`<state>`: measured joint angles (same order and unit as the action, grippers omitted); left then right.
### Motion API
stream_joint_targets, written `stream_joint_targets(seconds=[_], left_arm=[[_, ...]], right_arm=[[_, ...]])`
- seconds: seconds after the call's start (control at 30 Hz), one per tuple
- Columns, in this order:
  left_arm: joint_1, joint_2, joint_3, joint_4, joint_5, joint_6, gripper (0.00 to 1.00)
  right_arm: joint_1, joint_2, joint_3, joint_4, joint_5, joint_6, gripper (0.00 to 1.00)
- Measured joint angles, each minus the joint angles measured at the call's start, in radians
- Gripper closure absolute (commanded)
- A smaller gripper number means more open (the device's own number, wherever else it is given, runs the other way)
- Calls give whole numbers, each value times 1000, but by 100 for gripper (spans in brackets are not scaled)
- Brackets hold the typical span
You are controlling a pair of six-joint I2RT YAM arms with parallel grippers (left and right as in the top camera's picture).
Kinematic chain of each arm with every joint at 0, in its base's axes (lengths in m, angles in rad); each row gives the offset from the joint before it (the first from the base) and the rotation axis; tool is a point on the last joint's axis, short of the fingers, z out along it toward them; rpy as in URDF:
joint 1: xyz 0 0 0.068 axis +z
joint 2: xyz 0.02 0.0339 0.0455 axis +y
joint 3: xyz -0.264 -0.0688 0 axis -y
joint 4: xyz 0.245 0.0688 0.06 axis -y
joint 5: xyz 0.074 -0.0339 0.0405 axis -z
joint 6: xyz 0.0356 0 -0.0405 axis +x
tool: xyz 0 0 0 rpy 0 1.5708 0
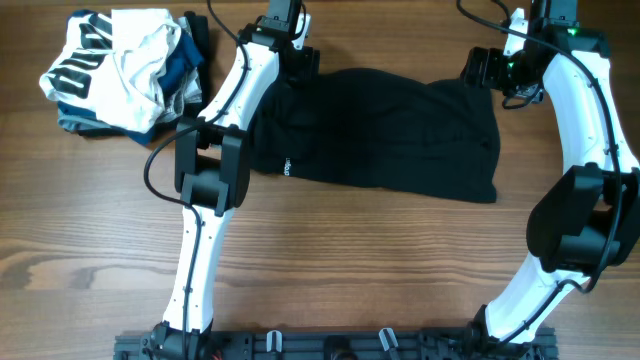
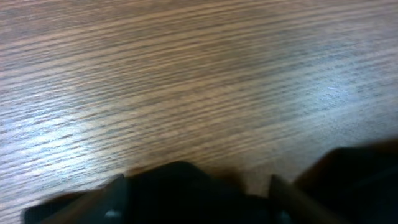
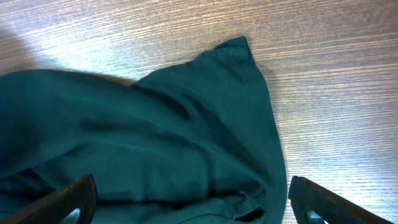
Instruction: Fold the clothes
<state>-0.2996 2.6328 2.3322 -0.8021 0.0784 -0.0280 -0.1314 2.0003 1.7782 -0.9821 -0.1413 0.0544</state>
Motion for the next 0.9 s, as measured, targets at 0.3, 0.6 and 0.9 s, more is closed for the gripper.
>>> stream_joint_targets(seconds=[0.3, 0.6, 0.9], left_arm=[[-2, 8, 2, 36, -32, -8, 96], [-7, -36, 44, 32, -44, -23, 96], [-48, -180, 57, 50, -44, -23, 96]], right_arm=[[0, 0, 0, 19, 0, 0, 1], [0, 0, 0, 89, 0, 0, 1], [0, 97, 1, 215, 1, 0, 3]])
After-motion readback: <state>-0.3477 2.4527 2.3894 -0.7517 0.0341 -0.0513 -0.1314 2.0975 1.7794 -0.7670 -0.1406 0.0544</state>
